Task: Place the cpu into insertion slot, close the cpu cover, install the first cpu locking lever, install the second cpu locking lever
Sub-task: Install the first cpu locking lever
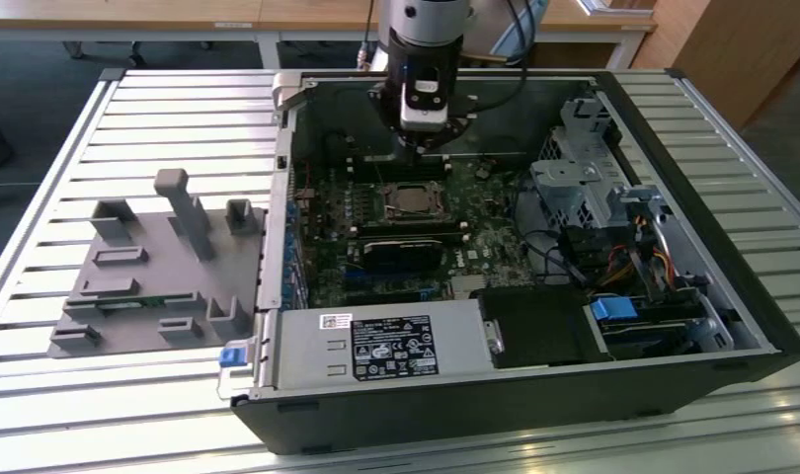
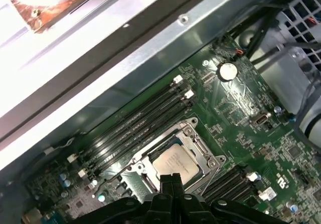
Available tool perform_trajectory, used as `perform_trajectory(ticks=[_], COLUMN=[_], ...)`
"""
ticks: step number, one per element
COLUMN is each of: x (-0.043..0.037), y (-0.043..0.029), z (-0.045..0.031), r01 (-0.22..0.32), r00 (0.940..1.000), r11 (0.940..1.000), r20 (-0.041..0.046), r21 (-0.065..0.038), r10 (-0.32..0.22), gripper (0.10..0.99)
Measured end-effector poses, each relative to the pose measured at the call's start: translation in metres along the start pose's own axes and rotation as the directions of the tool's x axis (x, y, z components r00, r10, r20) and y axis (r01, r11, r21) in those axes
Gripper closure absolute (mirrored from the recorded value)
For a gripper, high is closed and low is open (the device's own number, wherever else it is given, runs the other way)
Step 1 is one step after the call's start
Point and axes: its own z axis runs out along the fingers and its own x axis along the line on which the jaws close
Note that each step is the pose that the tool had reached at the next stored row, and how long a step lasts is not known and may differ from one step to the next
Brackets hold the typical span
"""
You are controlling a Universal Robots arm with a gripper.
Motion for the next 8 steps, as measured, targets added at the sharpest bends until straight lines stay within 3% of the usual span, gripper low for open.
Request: perform_trajectory(ticks=[4, 8], x=[0.0, 0.0], y=[0.0, 0.0], z=[0.0, 0.0], r01=[0.06, 0.123], r00=[0.9982, 0.9924], r11=[0.9982, 0.9924], r20=[-0.0019, -0.0038], r21=[0.001, 0.002], r10=[-0.06, -0.123], gripper=[0.98, 0.98])
